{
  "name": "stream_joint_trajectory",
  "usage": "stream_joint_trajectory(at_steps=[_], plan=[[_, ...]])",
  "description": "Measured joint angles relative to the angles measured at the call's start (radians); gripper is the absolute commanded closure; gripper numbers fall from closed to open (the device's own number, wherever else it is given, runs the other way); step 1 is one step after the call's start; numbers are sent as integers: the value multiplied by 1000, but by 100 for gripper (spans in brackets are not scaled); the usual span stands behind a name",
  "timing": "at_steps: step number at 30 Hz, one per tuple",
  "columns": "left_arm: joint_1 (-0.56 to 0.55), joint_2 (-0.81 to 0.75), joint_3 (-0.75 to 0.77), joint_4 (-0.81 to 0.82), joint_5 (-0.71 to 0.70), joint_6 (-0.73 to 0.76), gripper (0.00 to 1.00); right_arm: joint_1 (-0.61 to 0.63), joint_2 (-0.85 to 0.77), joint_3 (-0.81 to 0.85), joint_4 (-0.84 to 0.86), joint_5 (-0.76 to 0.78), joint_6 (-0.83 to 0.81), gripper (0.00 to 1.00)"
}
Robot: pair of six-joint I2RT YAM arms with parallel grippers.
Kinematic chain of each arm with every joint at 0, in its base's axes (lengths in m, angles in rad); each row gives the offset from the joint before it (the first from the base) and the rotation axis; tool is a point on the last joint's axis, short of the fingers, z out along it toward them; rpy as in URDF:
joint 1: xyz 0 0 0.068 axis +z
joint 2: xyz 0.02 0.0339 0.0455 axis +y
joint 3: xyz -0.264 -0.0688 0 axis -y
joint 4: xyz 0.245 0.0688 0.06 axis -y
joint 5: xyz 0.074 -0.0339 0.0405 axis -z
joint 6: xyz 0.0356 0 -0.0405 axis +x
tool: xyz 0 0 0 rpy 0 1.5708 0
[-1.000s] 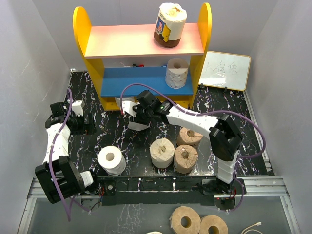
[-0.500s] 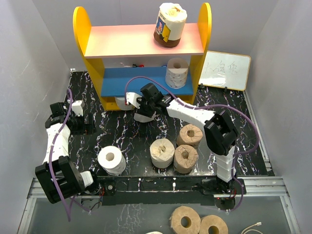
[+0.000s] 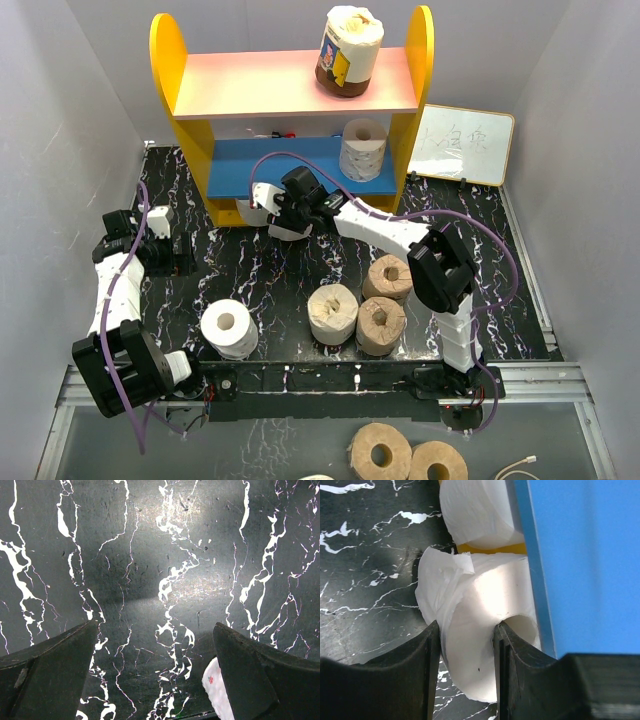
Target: Place and organize the paper towels onto the shelf
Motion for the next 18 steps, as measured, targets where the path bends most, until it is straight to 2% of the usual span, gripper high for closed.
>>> stream_joint_trajectory(at_steps=[3,9,18], plan=[[0,0,0,0,0,0,1,0,8,0,23,27,0,80],[0,0,0,0,0,0,1,2,13,0,39,77,10,65],[0,1,0,0,0,0,1,2,13,-1,70,136,35,52]])
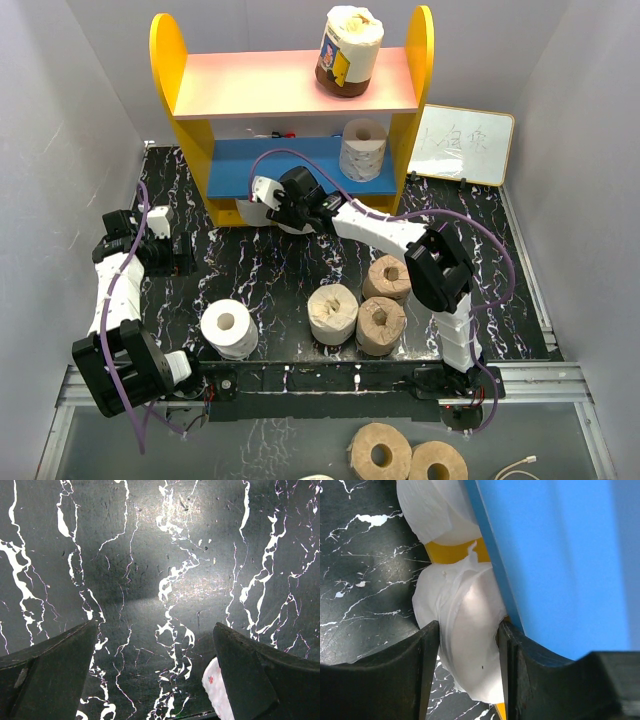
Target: Place and organize the paper towels onto the shelf
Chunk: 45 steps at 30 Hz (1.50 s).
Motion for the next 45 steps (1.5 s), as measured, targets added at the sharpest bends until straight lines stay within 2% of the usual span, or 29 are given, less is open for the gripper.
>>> stream_joint_trajectory(at_steps=[2,12,13,14,15,22,28,34,36,41,45], plan=[[0,2,0,0,0,0,1,3,0,0,-2,9,1,48],[0,10,0,0,0,0,1,23,0,0,2,34,0,42],[0,10,0,0,0,0,1,25,0,0,2,37,0,27],[0,10,0,0,0,0,1,28,0,0,2,43,0,6],[0,10,0,0,0,0,1,31,0,0,-6,38,9,2],[0,14,0,0,0,0,1,74,-10,18,-7,90,-16,2],[0,14,0,0,0,0,1,101,-55,29,54,224,-95,1],[0,14,0,0,0,0,1,193,-109,28,64,362,-144,1],[2,14,0,0,0,0,1,220,-150,-20,87,396,-171,1],[5,15,0,0,0,1,1,223,-293,-267,195,461,-277,1],[5,17,0,0,0,1,1,207,-312,-354,244,478,-328,1]])
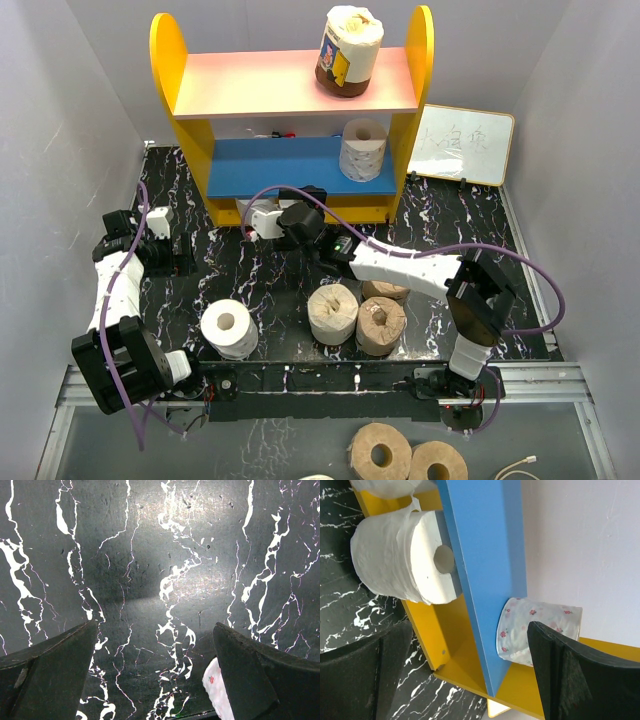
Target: Place and organize the paper towels onto the shelf
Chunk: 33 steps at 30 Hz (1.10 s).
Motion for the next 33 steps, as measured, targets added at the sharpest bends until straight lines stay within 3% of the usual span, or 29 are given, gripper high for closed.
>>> stream_joint_trajectory(at_steps=[20,33], plan=[[1,2,0,0,0,0,1,2,115,-41,79,17,-19,1],[1,6,0,0,0,0,1,-4,243,-69,328,147,-147,1]])
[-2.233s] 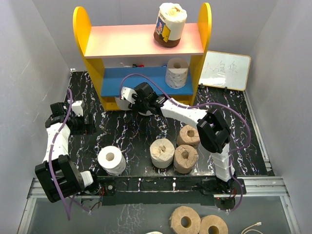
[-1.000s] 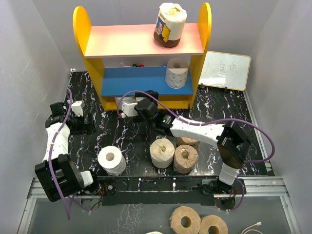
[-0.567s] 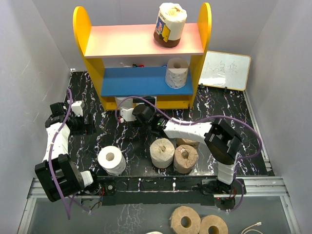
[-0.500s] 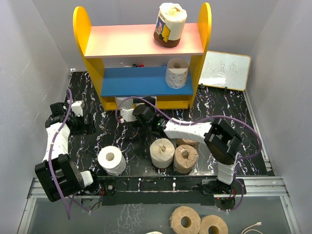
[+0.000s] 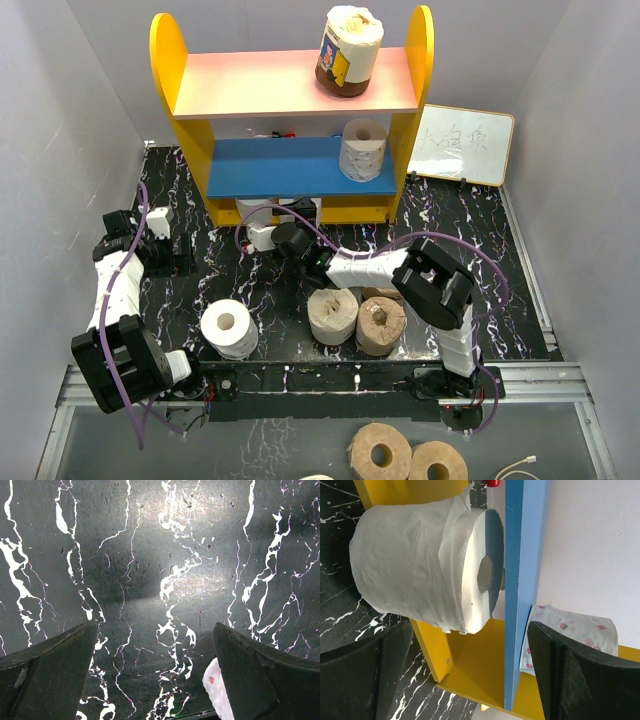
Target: Place and organize the paper towels onto the shelf
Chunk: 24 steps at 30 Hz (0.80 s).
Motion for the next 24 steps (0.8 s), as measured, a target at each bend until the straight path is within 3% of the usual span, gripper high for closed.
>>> stream_joint_trajectory(at_steps=[15,24], plan=[[0,0,0,0,0,0,1,-31,64,-2,271,57,-174,1],[0,0,0,0,1,1,1,-45,111,-2,346,67,-209,1]])
